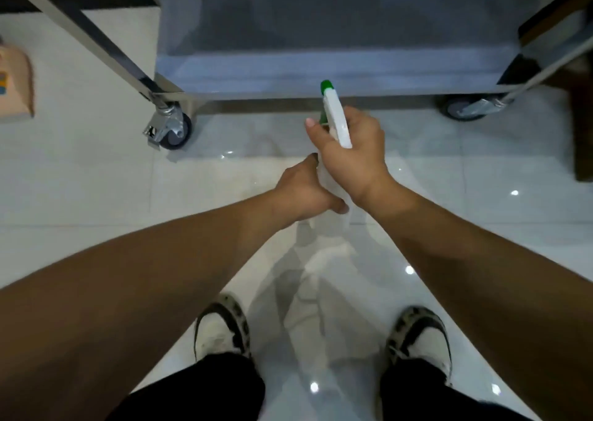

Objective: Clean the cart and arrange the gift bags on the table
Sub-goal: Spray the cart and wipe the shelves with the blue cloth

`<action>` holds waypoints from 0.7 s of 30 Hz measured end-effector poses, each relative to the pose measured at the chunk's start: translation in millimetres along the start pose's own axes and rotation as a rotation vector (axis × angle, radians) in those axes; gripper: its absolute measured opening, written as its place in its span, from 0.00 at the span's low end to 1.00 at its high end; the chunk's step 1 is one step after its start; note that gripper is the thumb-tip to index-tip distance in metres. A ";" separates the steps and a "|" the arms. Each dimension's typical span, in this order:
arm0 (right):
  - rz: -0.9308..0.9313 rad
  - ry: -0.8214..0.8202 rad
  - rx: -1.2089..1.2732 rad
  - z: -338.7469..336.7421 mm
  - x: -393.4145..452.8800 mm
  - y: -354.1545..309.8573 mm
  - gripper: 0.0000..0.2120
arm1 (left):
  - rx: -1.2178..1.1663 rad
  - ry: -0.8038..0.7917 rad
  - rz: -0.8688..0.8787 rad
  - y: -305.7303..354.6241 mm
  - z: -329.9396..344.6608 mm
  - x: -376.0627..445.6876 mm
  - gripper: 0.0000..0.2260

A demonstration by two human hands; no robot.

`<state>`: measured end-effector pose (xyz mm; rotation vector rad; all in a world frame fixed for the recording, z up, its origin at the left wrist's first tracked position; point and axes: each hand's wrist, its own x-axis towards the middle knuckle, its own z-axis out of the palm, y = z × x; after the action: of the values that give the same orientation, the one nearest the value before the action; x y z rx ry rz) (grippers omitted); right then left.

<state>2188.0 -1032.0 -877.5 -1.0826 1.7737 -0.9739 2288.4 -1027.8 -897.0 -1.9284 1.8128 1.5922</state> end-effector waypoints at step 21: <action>0.142 0.437 0.171 -443.1 -217.5 -332.0 0.18 | 0.632 -0.088 0.367 446.5 -86.0 -364.6 0.27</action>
<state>1943.3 -855.8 -364.7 -0.6586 2.0340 -1.3182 2081.9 -964.0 -355.7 -1.2829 2.3478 0.9513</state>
